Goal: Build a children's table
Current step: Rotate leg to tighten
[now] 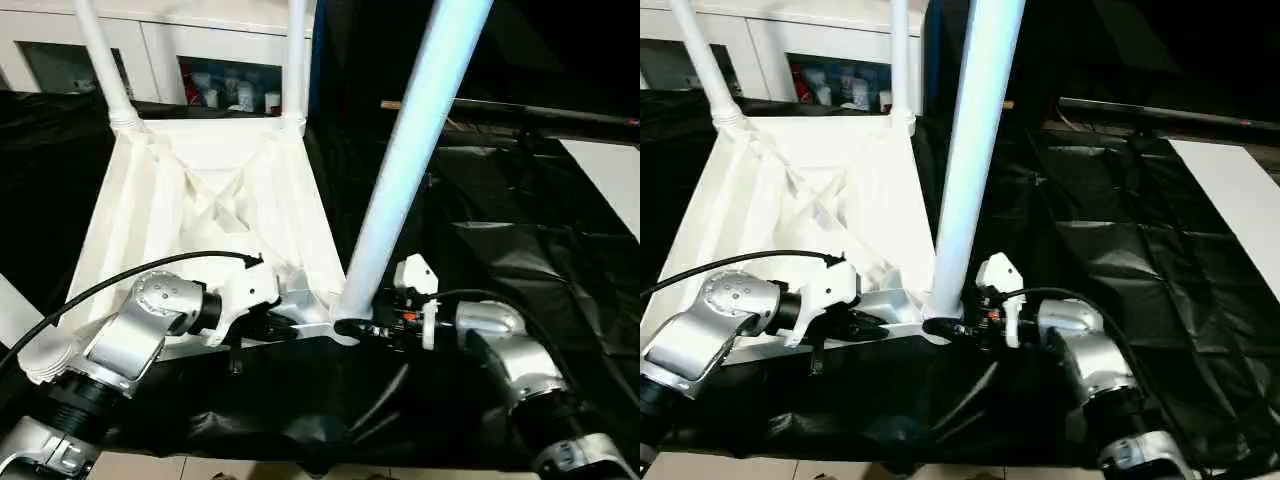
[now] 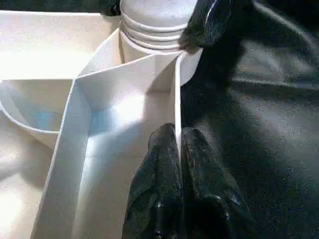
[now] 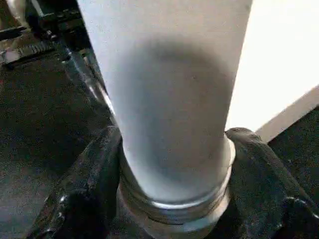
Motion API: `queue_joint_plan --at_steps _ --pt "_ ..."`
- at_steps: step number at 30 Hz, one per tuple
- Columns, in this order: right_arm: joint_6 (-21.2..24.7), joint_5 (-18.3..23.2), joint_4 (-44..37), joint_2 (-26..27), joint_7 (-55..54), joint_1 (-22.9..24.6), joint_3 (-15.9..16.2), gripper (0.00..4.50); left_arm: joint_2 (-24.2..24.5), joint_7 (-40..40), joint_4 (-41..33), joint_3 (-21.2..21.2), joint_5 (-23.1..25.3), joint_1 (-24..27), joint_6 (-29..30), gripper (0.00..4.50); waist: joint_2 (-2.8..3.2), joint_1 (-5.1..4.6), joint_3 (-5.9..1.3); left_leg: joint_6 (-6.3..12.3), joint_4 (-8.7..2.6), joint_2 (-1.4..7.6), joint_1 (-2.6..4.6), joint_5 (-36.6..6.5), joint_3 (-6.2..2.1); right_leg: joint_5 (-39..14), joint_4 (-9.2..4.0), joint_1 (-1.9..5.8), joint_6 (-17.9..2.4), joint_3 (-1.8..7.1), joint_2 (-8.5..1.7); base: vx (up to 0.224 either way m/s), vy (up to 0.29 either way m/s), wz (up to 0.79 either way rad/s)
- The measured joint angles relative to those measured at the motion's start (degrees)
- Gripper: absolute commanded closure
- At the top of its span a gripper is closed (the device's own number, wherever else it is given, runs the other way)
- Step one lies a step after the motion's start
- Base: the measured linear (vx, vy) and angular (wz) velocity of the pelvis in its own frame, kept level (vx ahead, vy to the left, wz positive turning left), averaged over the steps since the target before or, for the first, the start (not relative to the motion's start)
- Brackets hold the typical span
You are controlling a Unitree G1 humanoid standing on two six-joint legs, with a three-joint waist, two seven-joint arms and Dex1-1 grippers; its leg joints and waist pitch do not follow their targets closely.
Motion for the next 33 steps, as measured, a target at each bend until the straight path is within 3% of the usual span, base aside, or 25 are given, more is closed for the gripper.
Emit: queue_joint_plan --at_steps 4,9,13,15,16,18,21,24,27,33 --pt "-2.8 -2.1 5.9 5.3 -15.0 -2.1 -3.1 1.78 -5.5 8.7 4.5 0.5 2.8 -2.8 2.3 4.5 -0.04 -0.64 -0.06 -0.09 0.14 -0.01 0.25 0.1 -0.11 0.0 0.03 0.11 0.1 0.01 0.0 0.0 0.0 0.0" --pt "-2.1 -3.7 12.6 13.1 -37.6 -7.0 -6.9 1.78 -14.2 20.8 10.5 1.1 5.8 -7.1 6.6 4.5 -0.1 -1.51 -0.19 -0.1 0.17 -0.05 0.55 0.0 -0.22 -0.1 -0.07 0.1 0.1 -0.02 -0.01 0.0 0.0 0.0" --pt "-1.7 -4.7 15.0 15.4 -43.5 -8.9 -7.8 1.78 -16.2 23.8 13.4 -0.4 7.7 -9.0 6.4 4.5 -0.23 -1.51 -0.49 -0.09 0.16 -0.07 0.52 0.0 -0.31 -0.1 -0.44 0.17 0.1 -0.08 0.01 0.0 0.0 0.0" --pt "-2.1 -4.7 15.2 15.4 -43.0 -8.8 -8.1 1.78 -16.2 23.9 13.6 -0.9 8.2 -9.1 6.0 4.5 -0.33 -1.49 -0.58 -0.09 0.16 -0.08 0.47 0.0 -0.32 -0.1 -0.56 0.2 0.1 -0.07 0.01 0.0 0.0 0.0" --pt "-2.7 -4.3 15.2 15.3 -41.7 -8.5 -8.9 1.43 -16.1 23.8 13.8 -1.2 8.5 -9.2 5.5 4.5 -0.39 -1.44 -0.62 -0.09 0.16 -0.08 0.4 0.0 -0.31 -0.1 -0.61 0.18 0.1 -0.07 0.01 0.0 0.0 0.0" --pt "-3.0 -3.3 14.0 14.8 -39.1 -7.3 -9.8 1.43 -15.9 23.5 13.6 -1.7 8.7 -9.2 5.0 4.5 -0.46 -1.3 -0.65 -0.08 0.16 -0.08 0.25 0.0 -0.31 -0.1 -0.64 0.17 0.1 -0.05 0.0 0.0 0.0 0.0" --pt "-2.7 -1.6 10.0 12.2 -32.1 -4.4 -9.6 0.98 -14.2 21.4 11.9 -2.6 8.7 -8.8 3.9 4.5 -0.44 -1.26 -0.64 -0.08 0.16 -0.07 -0.08 0.0 -0.29 0.4 -0.58 0.01 0.0 0.0 0.0 0.0 0.0 0.0" --pt "-0.1 -0.5 6.8 9.2 -26.9 -3.4 -7.9 0.71 -12.6 19.6 10.6 -2.6 8.7 -8.3 2.4 4.5 -0.34 -1.29 -0.58 -0.08 -0.01 -0.02 -0.18 0.0 -0.31 0.5 -0.54 -0.01 0.1 -0.08 0.03 0.0 0.0 0.0" --pt "2.7 0.5 2.3 4.0 -18.2 -1.4 -5.2 0.71 -9.6 16.8 8.2 -2.6 8.3 -7.0 0.9 4.5 -0.16 -1.31 -0.49 -0.08 -0.28 0.01 -0.19 0.0 -0.3 0.4 -0.6 -0.07 0.2 -0.09 0.09 0.0 0.0 0.0" --pt "2.8 1.6 -3.1 -3.5 -2.6 1.8 -2.4 0.71 -2.3 6.3 4.3 -1.1 3.3 -3.1 -4.8 4.5 0.25 -1.45 -0.17 -0.01 -0.62 0.0 -0.27 0.0 -0.18 0.1 -0.69 -0.25 0.1 -0.1 0.09 0.0 0.0 0.0"
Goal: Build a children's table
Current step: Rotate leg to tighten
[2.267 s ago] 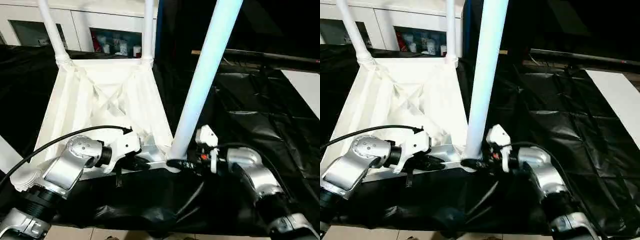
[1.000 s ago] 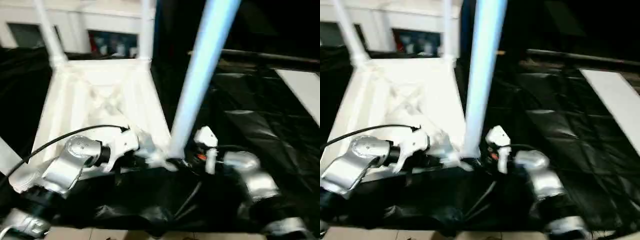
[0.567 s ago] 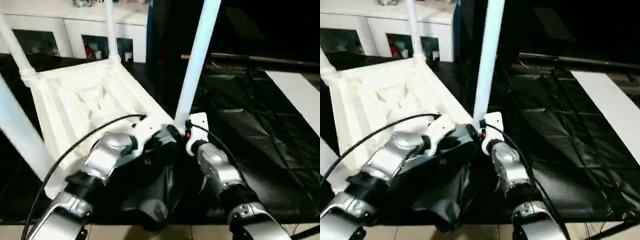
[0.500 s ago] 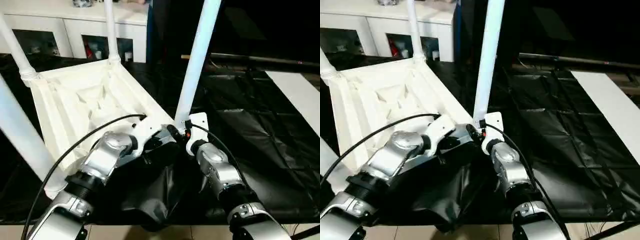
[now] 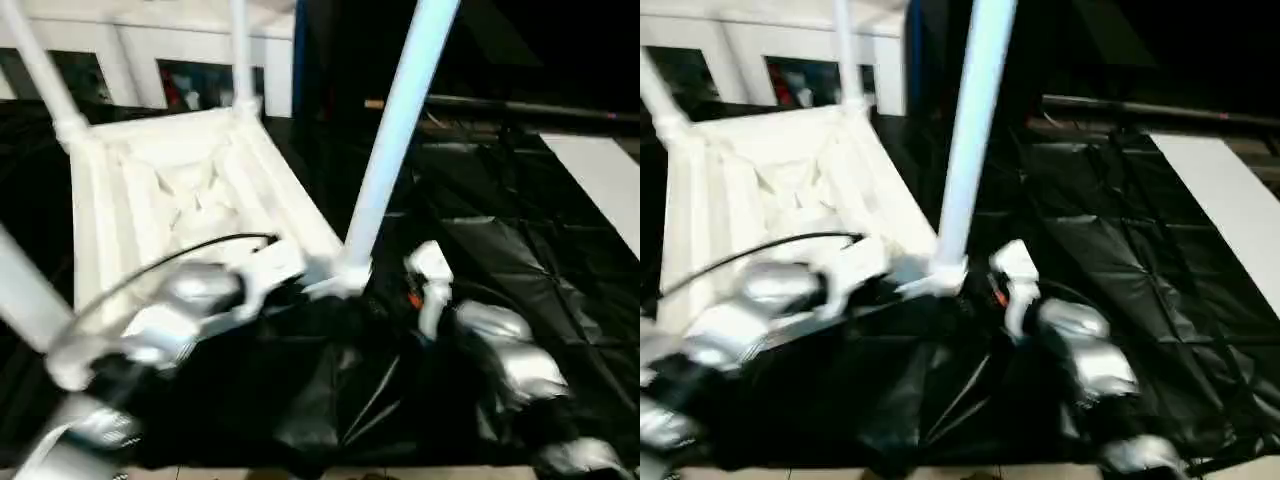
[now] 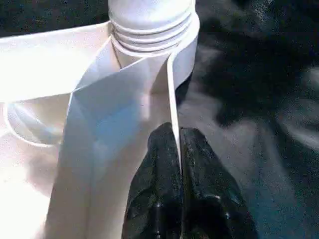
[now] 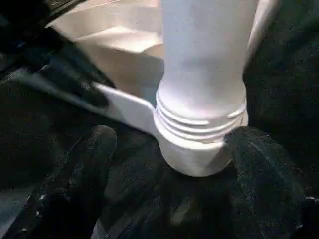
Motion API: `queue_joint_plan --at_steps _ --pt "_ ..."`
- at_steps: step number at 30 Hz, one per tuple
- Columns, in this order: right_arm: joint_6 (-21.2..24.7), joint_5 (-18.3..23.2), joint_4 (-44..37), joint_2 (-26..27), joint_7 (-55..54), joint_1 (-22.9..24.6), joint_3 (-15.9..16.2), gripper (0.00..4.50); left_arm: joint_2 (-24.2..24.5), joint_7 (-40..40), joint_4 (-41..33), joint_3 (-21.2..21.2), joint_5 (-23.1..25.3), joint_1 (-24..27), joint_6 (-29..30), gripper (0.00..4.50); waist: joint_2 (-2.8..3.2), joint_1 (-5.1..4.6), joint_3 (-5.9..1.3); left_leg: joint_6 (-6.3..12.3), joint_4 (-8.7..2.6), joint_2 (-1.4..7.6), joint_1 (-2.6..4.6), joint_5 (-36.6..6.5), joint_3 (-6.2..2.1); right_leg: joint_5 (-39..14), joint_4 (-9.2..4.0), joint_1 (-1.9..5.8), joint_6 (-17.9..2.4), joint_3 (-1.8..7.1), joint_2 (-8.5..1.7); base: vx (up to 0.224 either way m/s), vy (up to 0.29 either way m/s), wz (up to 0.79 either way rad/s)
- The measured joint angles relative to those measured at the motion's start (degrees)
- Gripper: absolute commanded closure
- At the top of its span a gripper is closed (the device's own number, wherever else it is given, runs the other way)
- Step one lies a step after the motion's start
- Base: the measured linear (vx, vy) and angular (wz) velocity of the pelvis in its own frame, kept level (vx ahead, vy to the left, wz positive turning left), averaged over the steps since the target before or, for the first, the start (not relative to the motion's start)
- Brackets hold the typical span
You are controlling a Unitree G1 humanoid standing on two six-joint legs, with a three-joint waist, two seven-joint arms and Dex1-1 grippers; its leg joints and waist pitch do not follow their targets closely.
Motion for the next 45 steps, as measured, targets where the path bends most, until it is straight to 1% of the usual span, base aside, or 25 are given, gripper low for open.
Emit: queue_joint_plan --at_steps 1,4,7,13,16,19,21,23,26,27,35,38,39,41,43,45 --pt "0.0 0.0 0.0 -0.5 1.3 0.0 0.1 0.71 1.0 -2.6 -0.8 0.1 -1.1 1.0 -1.1 4.5 0.11 0.1 0.07 0.0 -0.03 -0.01 0.05 0.0 0.02 0.0 0.0 -0.05 0.0 0.0 -0.01 0.0 0.0 0.0" --pt "-0.1 0.2 -0.1 -0.3 3.6 -0.1 0.6 0.71 1.7 -5.6 -1.2 -0.1 -1.9 1.4 -2.4 4.5 0.18 1.18 0.14 0.0 0.05 0.0 0.06 0.0 0.15 -0.1 0.01 -0.05 -0.1 0.01 -0.03 0.0 0.0 0.0" --pt "0.0 0.4 -0.1 0.0 4.3 -0.4 1.7 0.71 1.7 -6.6 -1.5 -0.6 -2.3 1.4 -2.4 4.5 0.2 1.56 0.22 0.02 0.13 -0.04 0.06 0.0 0.15 -0.1 0.01 -0.05 -0.1 0.07 -0.1 0.0 0.0 0.0" --pt "-0.1 0.4 -0.5 -0.8 6.8 -1.1 2.9 0.71 2.1 -7.5 -1.6 -0.7 -2.5 1.4 -2.4 4.5 0.19 1.66 0.22 0.02 0.06 -0.02 0.09 0.0 0.17 -0.1 0.04 -0.05 -0.1 0.05 -0.09 0.0 0.0 0.0" --pt "0.0 0.5 -0.6 -0.8 8.0 -1.1 2.8 0.71 2.3 -7.9 -1.6 -0.6 -2.6 1.6 -2.8 4.5 0.19 1.65 0.22 0.02 0.06 -0.02 0.09 0.0 0.17 -0.1 0.04 -0.05 -0.1 0.05 -0.09 0.0 0.0 0.0" --pt "0.1 0.5 -0.5 -0.8 8.9 -1.1 2.8 1.05 2.4 -8.3 -1.6 -0.5 -2.6 1.7 -2.9 4.5 0.18 1.69 0.22 0.02 0.1 -0.02 0.09 0.0 0.18 -0.1 0.05 -0.05 -0.1 0.05 -0.09 0.0 0.0 0.0" --pt "0.2 0.5 -0.5 -0.8 9.0 -1.1 2.6 1.1 2.4 -8.6 -1.6 -0.5 -2.6 1.7 -2.9 4.5 0.18 1.74 0.22 0.02 0.12 -0.02 0.09 0.0 0.18 -0.1 0.07 -0.05 -0.1 0.06 -0.09 0.0 0.0 0.0" --pt "0.6 0.8 -0.5 -0.8 9.1 -1.1 2.6 1.39 2.5 -8.7 -1.6 -0.5 -2.6 1.7 -3.0 4.5 0.18 1.74 0.21 0.02 0.14 -0.02 0.09 0.0 0.18 -0.1 0.09 -0.05 -0.1 0.06 -0.09 0.0 0.0 0.0" --pt "0.6 1.0 -0.4 -0.8 9.2 -1.1 2.6 1.51 2.5 -8.8 -1.6 -0.5 -2.7 1.8 -3.1 4.5 0.17 1.76 0.2 0.02 0.15 -0.02 0.1 0.0 0.18 -0.1 0.1 -0.04 -0.1 0.05 -0.09 0.0 0.0 0.0" --pt "0.6 1.0 -0.4 -0.8 9.2 -1.1 2.6 1.72 2.5 -8.8 -1.6 -0.5 -2.7 1.8 -3.1 4.5 0.17 1.76 0.2 0.02 0.15 -0.02 0.1 0.0 0.18 -0.1 0.11 -0.04 -0.1 0.05 -0.09 0.0 0.0 0.0" --pt "0.5 0.8 -0.1 -0.2 8.9 -0.9 2.2 1.78 2.5 -8.8 -1.6 -0.3 -2.6 1.9 -2.9 4.5 0.15 1.73 0.18 0.02 0.18 -0.02 0.14 0.0 0.2 -0.1 0.15 -0.01 -0.1 0.05 -0.09 0.0 0.0 0.0" --pt "-2.1 -0.1 1.8 2.3 4.4 -0.5 1.4 1.78 0.8 -6.4 -0.3 0.2 -2.0 1.6 -1.8 4.5 0.13 1.6 0.14 0.0 0.24 -0.01 0.21 0.0 0.2 0.0 0.25 0.21 -0.1 0.07 -0.09 0.0 0.0 0.0" --pt "-3.5 -0.4 3.6 3.9 0.7 -0.8 0.5 1.78 -0.6 -4.2 0.8 0.4 -1.2 0.8 -0.9 4.5 0.1 1.54 0.08 -0.03 0.3 -0.01 0.34 0.0 0.19 0.0 0.29 0.33 -0.1 0.08 -0.09 0.0 0.0 0.0" --pt "-5.6 -2.0 8.3 8.0 -10.5 -3.0 -1.9 1.78 -4.2 2.0 4.4 0.7 1.1 -2.0 1.6 4.5 0.06 1.24 0.02 -0.09 0.47 -0.02 0.45 0.1 0.06 -0.1 0.33 0.38 0.0 0.11 -0.09 -0.03 -0.001 -0.02" --pt "-5.7 -2.6 10.7 10.4 -19.2 -4.5 -3.4 1.79 -7.2 7.2 6.8 1.0 2.3 -3.5 3.4 4.5 0.09 0.85 0.01 -0.1 0.53 -0.05 0.45 0.1 0.01 -0.1 0.15 0.36 0.1 0.1 -0.14 -0.065 0.009 -0.09" --pt "-5.6 -2.9 11.8 11.6 -24.3 -5.3 -4.0 1.79 -9.2 10.2 7.6 1.0 2.9 -4.1 4.4 4.5 0.02 0.54 -0.06 -0.1 0.56 -0.06 0.43 0.1 0.01 -0.1 0.09 0.37 0.1 0.11 -0.14 0.0 0.0 0.0"
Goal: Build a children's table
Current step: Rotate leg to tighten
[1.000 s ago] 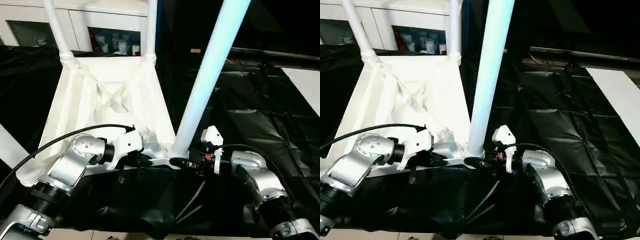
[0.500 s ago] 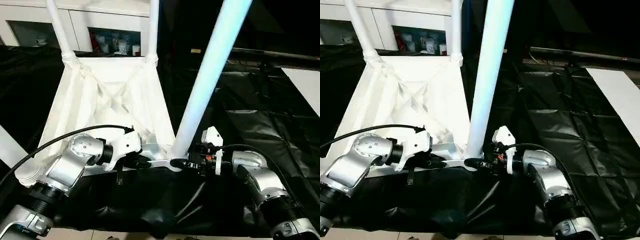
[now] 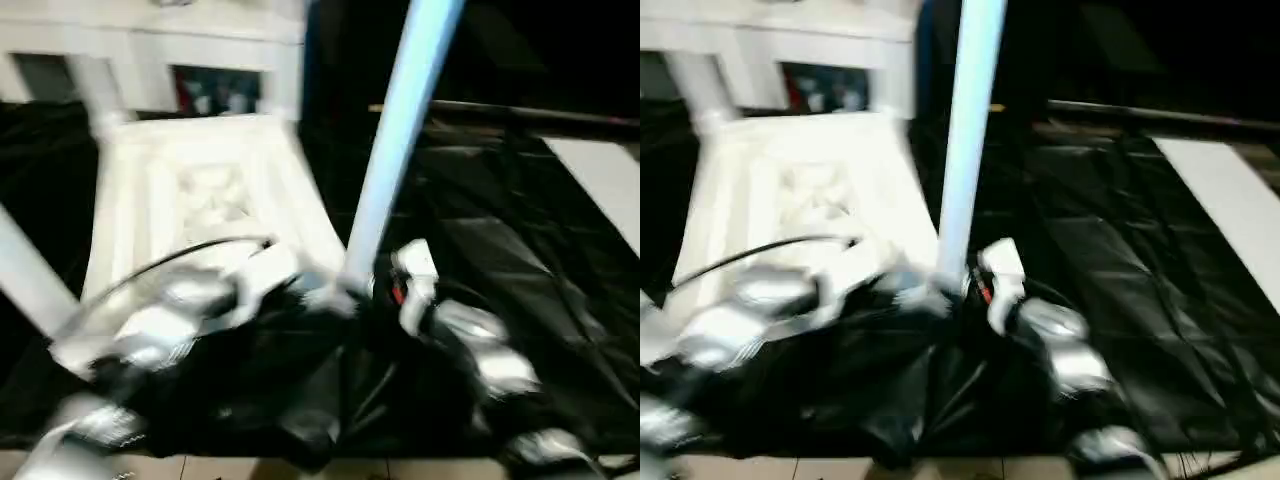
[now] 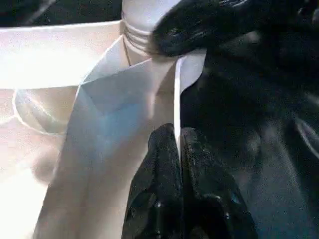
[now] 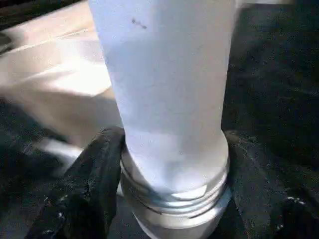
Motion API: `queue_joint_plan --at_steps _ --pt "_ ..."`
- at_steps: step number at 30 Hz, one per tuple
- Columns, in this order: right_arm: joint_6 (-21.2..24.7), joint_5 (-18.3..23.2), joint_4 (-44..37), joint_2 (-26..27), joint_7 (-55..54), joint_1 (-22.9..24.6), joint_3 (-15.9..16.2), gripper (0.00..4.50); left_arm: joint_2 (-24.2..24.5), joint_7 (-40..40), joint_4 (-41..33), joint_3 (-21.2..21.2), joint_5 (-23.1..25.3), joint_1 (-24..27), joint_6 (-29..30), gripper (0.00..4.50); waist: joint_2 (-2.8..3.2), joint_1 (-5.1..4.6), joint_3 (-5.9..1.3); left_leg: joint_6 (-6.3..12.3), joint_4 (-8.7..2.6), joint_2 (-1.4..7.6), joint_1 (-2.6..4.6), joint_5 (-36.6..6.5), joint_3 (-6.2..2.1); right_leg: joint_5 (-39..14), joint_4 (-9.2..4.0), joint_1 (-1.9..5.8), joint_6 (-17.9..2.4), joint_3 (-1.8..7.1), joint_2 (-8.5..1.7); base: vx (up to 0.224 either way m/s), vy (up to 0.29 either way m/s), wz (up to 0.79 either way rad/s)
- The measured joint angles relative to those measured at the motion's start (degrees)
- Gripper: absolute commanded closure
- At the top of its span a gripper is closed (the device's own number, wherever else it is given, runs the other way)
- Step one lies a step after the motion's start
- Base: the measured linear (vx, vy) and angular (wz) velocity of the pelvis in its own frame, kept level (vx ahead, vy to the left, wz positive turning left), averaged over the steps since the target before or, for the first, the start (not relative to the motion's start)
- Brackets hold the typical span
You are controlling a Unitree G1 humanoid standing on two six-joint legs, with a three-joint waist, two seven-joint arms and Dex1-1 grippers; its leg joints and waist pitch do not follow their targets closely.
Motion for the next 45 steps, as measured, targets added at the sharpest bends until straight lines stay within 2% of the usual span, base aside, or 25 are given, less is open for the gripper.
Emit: queue_joint_plan --at_steps 4,8,10,11,13,18,22,26,30,34,38,42,43,45 --pt "1.4 -1.4 3.0 4.8 -14.7 -3.4 -2.7 1.79 -5.1 7.2 5.4 0.0 1.6 -3.5 1.3 4.5 -0.01 -0.38 -0.08 0.0 0.03 -0.02 -0.12 0.0 -0.03 0.0 0.01 -0.13 0.0 0.01 0.0 0.0 0.0 0.0" --pt "-0.6 -3.0 4.5 6.2 -17.3 -4.0 -2.8 1.79 -6.2 8.5 6.6 -0.4 2.6 -4.2 0.8 4.5 0.05 -0.33 -0.15 0.0 0.03 -0.02 -0.19 0.0 -0.04 0.1 0.02 -0.05 0.1 0.02 0.0 0.0 0.0 0.0" --pt "-2.1 -2.3 4.4 5.9 -14.5 -3.3 -3.4 1.79 -6.3 8.4 6.4 -0.8 2.8 -4.3 0.5 4.5 0.11 -0.16 -0.17 0.01 0.03 -0.01 -0.21 0.0 -0.03 0.1 0.02 -0.07 0.1 0.02 0.0 0.0 0.0 0.0" --pt "-2.3 -1.6 3.9 5.5 -13.2 -2.8 -3.6 1.23 -6.1 8.1 6.0 -1.1 2.9 -4.1 0.4 4.5 0.1 -0.06 -0.17 0.01 0.02 0.0 -0.21 0.0 -0.03 0.1 0.02 -0.09 0.1 0.02 0.0 0.0 0.0 0.0" --pt "-2.7 -0.8 2.0 4.4 -9.5 -1.1 -3.6 1.07 -5.3 7.0 4.9 -1.6 3.0 -3.9 0.2 4.5 0.13 0.1 -0.16 0.01 -0.04 0.01 -0.31 0.0 -0.03 0.3 0.04 -0.12 -0.2 0.02 0.0 0.0 0.0 0.0" --pt "-0.4 0.8 -1.6 0.9 -1.2 0.5 -1.9 0.63 -3.0 5.1 3.4 -1.6 3.0 -3.2 -1.5 4.5 0.13 -0.34 -0.08 0.01 -0.28 0.04 -0.31 0.0 -0.02 0.3 0.01 -0.2 -0.1 -0.02 0.05 0.0 0.0 0.0" --pt "0.5 1.1 -5.2 -5.6 10.4 3.0 1.2 0.63 0.8 0.1 0.9 -1.6 2.3 -0.9 -5.6 4.5 0.21 -0.49 -0.03 0.01 -0.52 0.06 -0.3 0.0 0.0 0.2 -0.04 -0.24 0.0 -0.05 0.08 0.0 0.0 0.0" --pt "0.8 2.4 -7.2 -8.9 18.3 4.8 1.7 0.63 4.8 -6.3 -1.0 -1.6 0.0 1.2 -9.5 4.5 0.23 -0.39 0.01 0.01 -0.67 0.05 -0.3 0.0 0.01 0.1 -0.07 -0.27 0.0 -0.05 0.08 0.0 0.0 0.0" --pt "2.2 4.1 -10.1 -9.5 23.0 5.2 1.9 0.63 8.0 -12.8 -3.2 -1.6 -2.6 3.0 -11.1 4.5 0.36 0.16 0.11 0.02 -0.68 0.04 -0.29 0.0 0.03 0.1 -0.13 -0.36 0.0 -0.05 0.06 0.0 0.0 0.0" --pt "2.8 5.1 -12.1 -11.7 27.7 5.2 3.8 0.63 9.6 -17.1 -4.1 -1.8 -4.0 3.6 -11.7 4.5 0.29 1.16 0.14 0.06 -0.68 0.03 -0.28 0.0 0.18 0.1 -0.18 -0.39 0.0 -0.04 0.05 0.0 0.0 0.0" --pt "2.9 4.1 -11.7 -11.8 30.9 5.2 5.8 0.63 10.3 -18.5 -4.2 -1.8 -4.3 3.6 -12.0 4.5 0.26 1.13 0.18 0.05 -0.67 0.03 -0.28 0.0 0.17 0.1 -0.17 -0.39 0.0 -0.04 0.05 0.0 0.0 0.0" --pt "2.9 3.4 -11.4 -11.9 31.6 4.8 5.8 0.63 10.4 -18.6 -4.2 -1.8 -4.4 3.7 -12.1 4.5 0.24 1.13 0.19 0.05 -0.68 0.03 -0.27 0.0 0.17 0.1 -0.17 -0.39 0.0 -0.04 0.05 0.0 0.0 0.0" --pt "2.9 3.3 -11.3 -11.9 31.7 4.7 5.8 0.91 10.4 -18.6 -4.2 -1.8 -4.4 3.7 -12.1 4.5 0.23 1.12 0.19 0.05 -0.68 0.04 -0.28 0.0 0.18 0.1 -0.17 -0.39 0.0 -0.04 0.05 0.0 0.0 0.0" --pt "2.9 3.3 -11.2 -12.0 31.7 4.6 5.8 1.0 10.4 -18.7 -4.2 -1.7 -4.4 3.7 -12.1 4.5 0.23 1.13 0.19 0.05 -0.68 0.04 -0.27 0.0 0.18 0.1 -0.16 -0.39 0.0 -0.04 0.05 0.0 0.0 0.0"
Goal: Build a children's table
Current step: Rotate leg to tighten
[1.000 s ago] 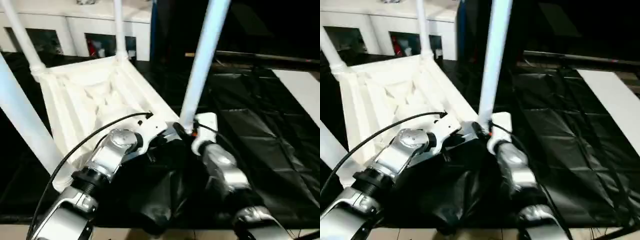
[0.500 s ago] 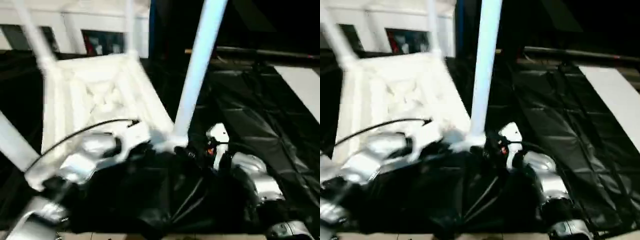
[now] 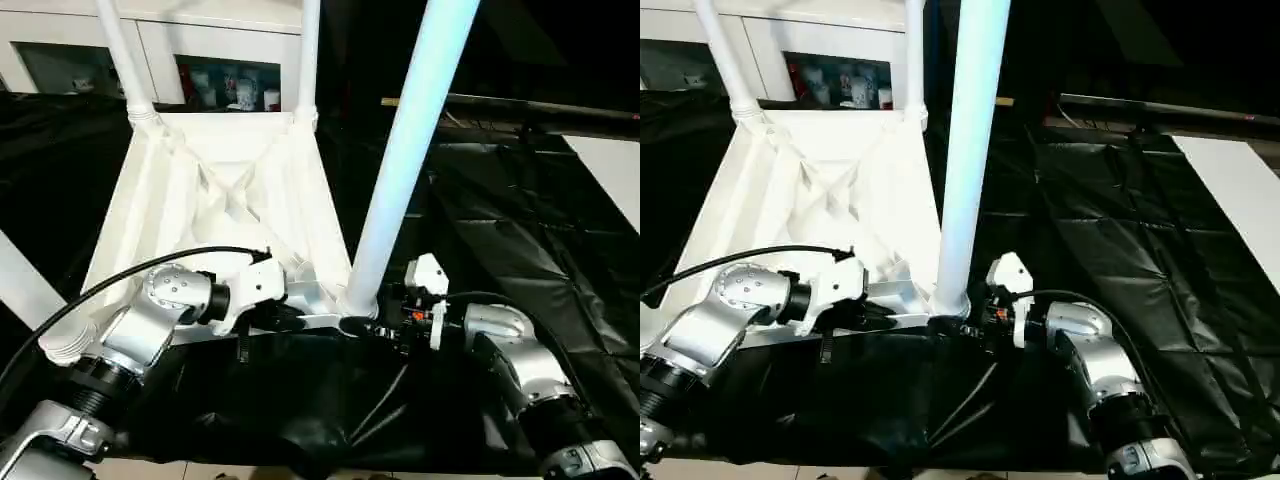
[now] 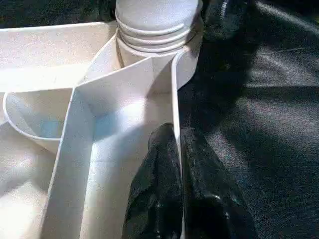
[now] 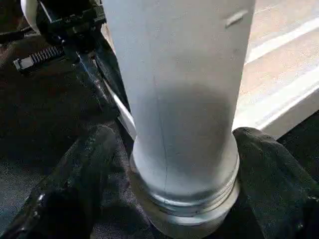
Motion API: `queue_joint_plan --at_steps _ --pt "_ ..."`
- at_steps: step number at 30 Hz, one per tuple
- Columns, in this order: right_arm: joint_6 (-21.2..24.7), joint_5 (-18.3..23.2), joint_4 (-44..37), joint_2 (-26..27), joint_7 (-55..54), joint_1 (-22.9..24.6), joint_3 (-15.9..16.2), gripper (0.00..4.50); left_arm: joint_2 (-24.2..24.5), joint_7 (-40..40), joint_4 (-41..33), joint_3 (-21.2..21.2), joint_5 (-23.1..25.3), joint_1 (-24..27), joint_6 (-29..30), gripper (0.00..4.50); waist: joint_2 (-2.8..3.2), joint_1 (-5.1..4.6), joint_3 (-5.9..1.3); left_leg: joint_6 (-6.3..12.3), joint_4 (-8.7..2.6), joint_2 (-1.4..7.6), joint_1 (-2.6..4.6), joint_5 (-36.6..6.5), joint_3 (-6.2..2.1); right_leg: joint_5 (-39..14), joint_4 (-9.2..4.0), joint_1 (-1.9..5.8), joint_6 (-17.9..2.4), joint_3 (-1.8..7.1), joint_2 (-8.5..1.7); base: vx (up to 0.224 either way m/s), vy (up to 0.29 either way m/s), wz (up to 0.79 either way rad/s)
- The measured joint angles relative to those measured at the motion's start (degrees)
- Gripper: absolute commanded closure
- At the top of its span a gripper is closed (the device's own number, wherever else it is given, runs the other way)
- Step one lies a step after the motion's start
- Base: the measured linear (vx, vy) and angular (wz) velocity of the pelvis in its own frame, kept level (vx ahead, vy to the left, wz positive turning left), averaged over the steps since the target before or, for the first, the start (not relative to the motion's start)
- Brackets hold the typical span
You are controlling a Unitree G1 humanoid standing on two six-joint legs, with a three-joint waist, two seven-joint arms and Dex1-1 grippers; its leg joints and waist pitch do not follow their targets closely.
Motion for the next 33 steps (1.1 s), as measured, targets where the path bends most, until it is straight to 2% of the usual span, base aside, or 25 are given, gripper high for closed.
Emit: queue_joint_plan --at_steps 1,4,7,8,16,18,21,24,26,30,33 --pt "0.0 0.0 0.1 -0.1 0.0 -0.2 0.0 1.0 0.0 -0.3 0.0 0.1 0.0 0.0 0.0 4.5 0.0 0.02 0.0 0.0 0.0 0.0 0.0 0.0 0.0 0.0 0.0 0.0 0.0 0.0 0.0 0.0 0.0 0.0" --pt "0.1 0.0 0.2 -0.1 0.3 -0.6 0.1 1.4 0.0 -0.3 0.0 0.2 0.0 0.1 0.0 4.5 -0.01 0.01 0.01 0.0 0.0 0.0 0.0 0.0 0.01 0.0 0.01 0.0 0.0 0.0 0.0 0.0 0.0 0.0" --pt "0.1 0.1 0.4 -0.1 0.4 -0.7 0.0 1.48 0.0 -0.5 0.0 0.2 0.0 0.1 0.0 4.5 -0.02 0.06 0.01 0.0 0.0 0.0 -0.01 0.0 0.02 0.0 0.01 0.0 0.0 0.0 0.0 0.0 0.0 0.0" --pt "0.1 0.1 0.4 -0.1 0.4 -0.7 0.0 1.73 0.0 -0.5 0.0 0.2 0.0 0.1 0.0 4.5 -0.02 0.06 0.01 0.0 0.0 0.0 -0.01 0.0 0.01 0.0 0.01 0.0 0.0 0.0 0.0 0.0 0.0 0.0" --pt "0.3 0.0 0.4 0.0 1.1 -0.6 -0.1 1.88 0.2 -1.1 -0.4 0.2 -0.1 0.2 0.8 4.5 -0.03 0.07 0.0 0.0 0.01 0.0 0.01 0.0 0.02 0.0 0.02 0.01 0.0 0.0 0.0 0.0 0.0 0.0" --pt "-1.0 -0.6 1.8 0.8 -0.9 -0.7 -0.1 1.88 -0.1 -0.3 -0.1 0.4 0.0 0.2 1.6 4.5 -0.09 -0.01 -0.05 0.0 0.01 0.0 0.03 0.0 0.04 0.0 0.06 0.08 0.0 0.01 0.0 0.0 0.0 0.0" --pt "-4.1 -2.4 7.2 5.8 -13.5 -2.8 -1.7 1.89 -3.2 6.3 3.3 1.4 2.0 -2.0 4.2 4.5 -0.21 -0.58 -0.15 -0.07 0.19 0.01 0.25 0.1 -0.03 0.1 0.21 0.25 -0.1 0.05 0.0 -0.019 -0.001 -0.02" --pt "-4.4 -4.0 11.7 11.4 -30.6 -5.4 -4.2 1.89 -8.7 15.1 7.0 2.1 4.4 -4.7 7.8 4.5 -0.21 -1.58 -0.11 -0.08 0.41 -0.02 0.21 0.1 -0.15 0.0 0.14 0.2 0.1 0.05 -0.04 -0.072 0.006 -0.07" --pt "-4.1 -4.5 13.1 13.5 -38.8 -6.6 -5.0 1.89 -11.7 19.1 8.2 2.3 5.1 -6.0 10.3 4.5 -0.18 -1.79 -0.13 -0.08 0.44 -0.07 0.18 0.1 -0.17 0.0 0.04 0.17 0.1 0.05 -0.08 0.0 0.0 0.0" --pt "-3.9 -5.1 14.7 16.2 -47.2 -8.2 -7.3 1.89 -15.7 24.6 10.9 2.4 5.8 -8.0 12.5 4.5 -0.1 -1.7 -0.19 -0.08 0.45 -0.08 0.12 0.1 -0.17 0.0 0.06 0.16 0.1 0.07 -0.08 0.0 0.0 0.0" --pt "-3.8 -5.2 15.3 16.9 -48.4 -8.6 -7.9 1.89 -17.1 26.1 12.1 2.0 6.6 -8.8 12.6 4.5 -0.04 -1.53 -0.26 -0.08 0.43 -0.07 0.1 0.1 -0.18 0.0 0.09 0.22 0.1 0.07 -0.08 0.0 0.0 0.0"
